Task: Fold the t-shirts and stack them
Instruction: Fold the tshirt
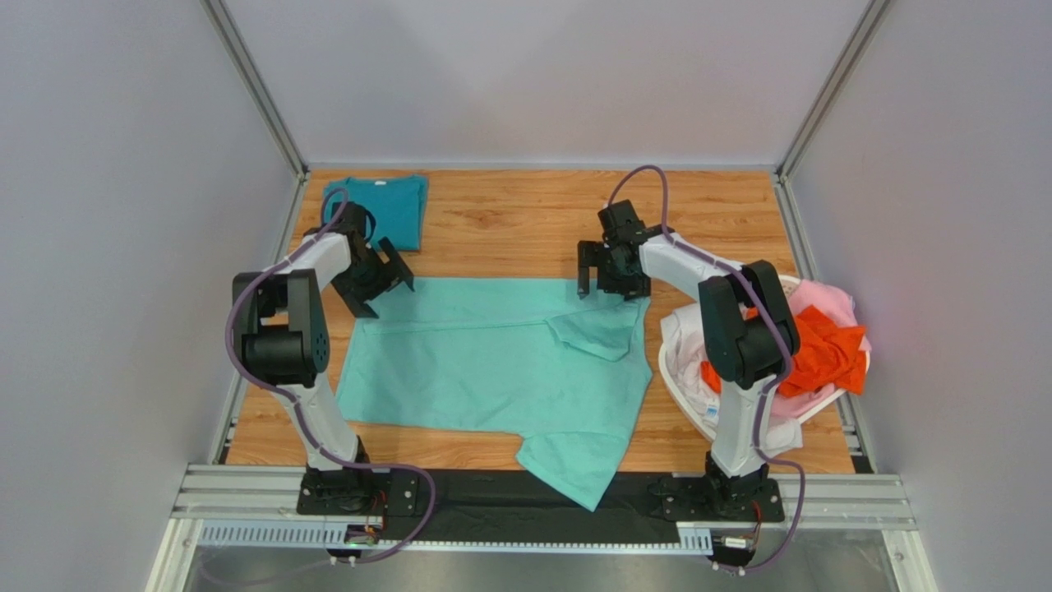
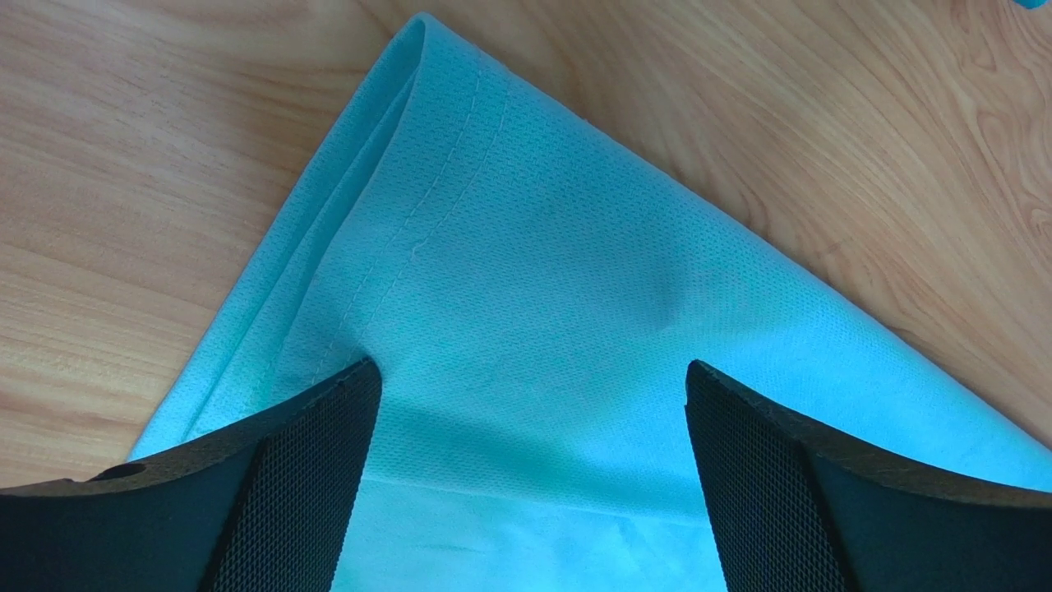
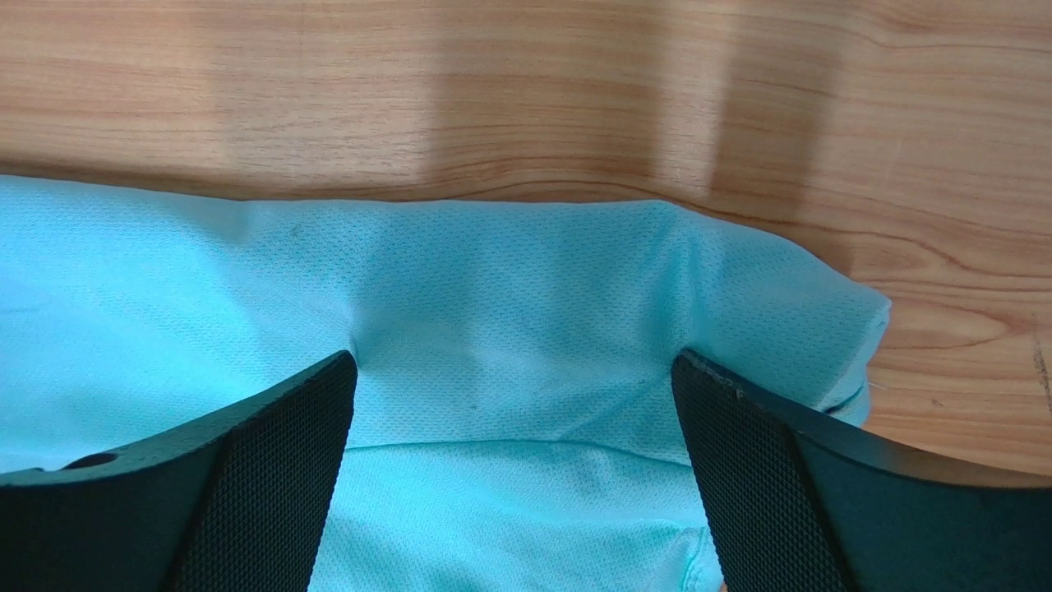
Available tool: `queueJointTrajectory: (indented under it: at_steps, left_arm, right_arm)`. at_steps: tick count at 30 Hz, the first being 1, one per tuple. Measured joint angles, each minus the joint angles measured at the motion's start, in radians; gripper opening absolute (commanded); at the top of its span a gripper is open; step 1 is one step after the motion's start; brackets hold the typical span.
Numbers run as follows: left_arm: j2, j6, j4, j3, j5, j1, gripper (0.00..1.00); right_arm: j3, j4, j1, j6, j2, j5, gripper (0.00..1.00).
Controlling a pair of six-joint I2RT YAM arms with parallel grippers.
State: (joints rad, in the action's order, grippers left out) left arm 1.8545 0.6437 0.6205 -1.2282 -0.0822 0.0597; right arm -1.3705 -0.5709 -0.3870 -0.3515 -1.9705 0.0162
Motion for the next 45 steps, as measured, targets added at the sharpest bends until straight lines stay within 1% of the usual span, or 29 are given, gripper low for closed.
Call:
queueJointTrajectory:
  at_steps: [5,12,18,27,31,36,39,45]
  left_arm:
    - [0.043,0.005,0.029,-0.061,0.002,0.0,1.0]
    - [0.111,0.019,0.062,-0.156,0.024,0.0,1.0]
    - [0.158,0.028,0.078,-0.229,0.045,0.0,1.0]
    - [0.137,0.027,0.096,-0.231,0.067,-0.001,1.0]
    - [0.018,0.027,0.113,-0.178,0.109,-0.001,1.0]
    - [-0.25,0.04,0.132,-0.037,0.176,-0.001,1.0]
    - [-0.429,0.071,0.149,0.101,0.217,-0.001,1.0]
    - [-0.686,0.162,0.215,0.407,0.286,-0.001,1.0]
  right_arm:
    - [-0.028,0.002,0.022,0.0,-0.02,-0.028,1.0]
    - [-0.127,0.017,0.051,0.005,-0.09,-0.076,1.0]
    - [-0.18,0.03,0.055,0.007,-0.128,-0.079,1.0]
    - [-0.185,0.007,0.055,0.028,-0.115,-0.083,1.0]
    - [-0.146,-0.006,0.049,0.039,-0.029,-0.085,1.0]
    - [0.021,-0.005,0.001,0.042,0.198,-0.036,1.0]
    - [0.134,0.003,-0.052,0.034,0.32,-0.012,1.0]
    - [0.309,0.013,-0.149,0.006,0.466,0.013,1.0]
